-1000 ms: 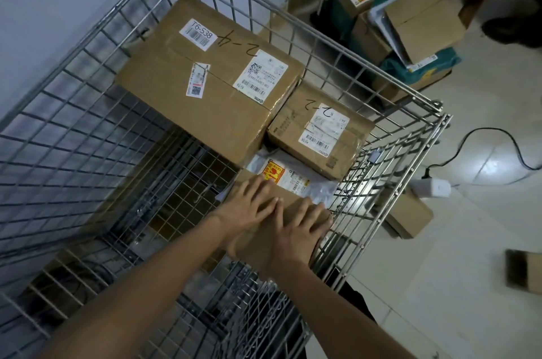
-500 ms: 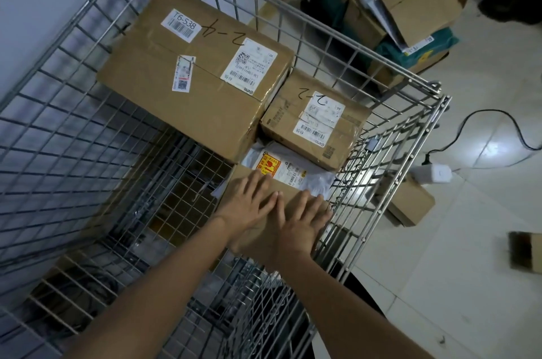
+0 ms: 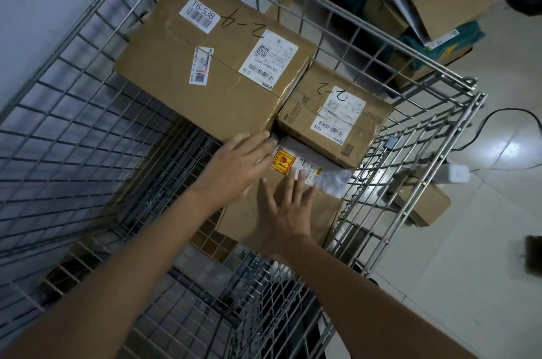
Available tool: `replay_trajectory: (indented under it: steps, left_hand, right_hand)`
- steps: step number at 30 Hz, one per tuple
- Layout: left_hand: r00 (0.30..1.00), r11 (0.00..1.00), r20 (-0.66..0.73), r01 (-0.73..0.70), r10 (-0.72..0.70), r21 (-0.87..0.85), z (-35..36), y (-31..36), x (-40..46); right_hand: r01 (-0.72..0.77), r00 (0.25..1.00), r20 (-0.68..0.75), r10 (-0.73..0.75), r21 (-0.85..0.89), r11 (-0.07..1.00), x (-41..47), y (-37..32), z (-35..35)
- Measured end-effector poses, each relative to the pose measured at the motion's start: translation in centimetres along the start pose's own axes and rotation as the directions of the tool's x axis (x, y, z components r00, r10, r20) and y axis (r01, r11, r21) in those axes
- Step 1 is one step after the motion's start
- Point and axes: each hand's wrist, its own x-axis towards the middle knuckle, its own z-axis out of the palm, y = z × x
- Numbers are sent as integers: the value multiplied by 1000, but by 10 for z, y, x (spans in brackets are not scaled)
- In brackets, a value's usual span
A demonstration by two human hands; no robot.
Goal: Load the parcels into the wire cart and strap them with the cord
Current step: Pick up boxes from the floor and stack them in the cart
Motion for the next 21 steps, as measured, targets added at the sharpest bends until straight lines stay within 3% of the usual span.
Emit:
replay_trajectory:
  steps: [5,16,21]
  left_hand:
    - [964,970,266,-64,0,236,2,-23,21]
    - [960,976,280,-81,21,204,4,-37,18]
    - [953,974,301,-81,14,210,4,-36,15]
  right_hand:
    - [40,999,-2,-41,-38,998,-6,-11,4]
    - [19,999,28,-21,57,998,-9,-2,-2]
    - [-138,990,2,140,210,968,0,17,-1]
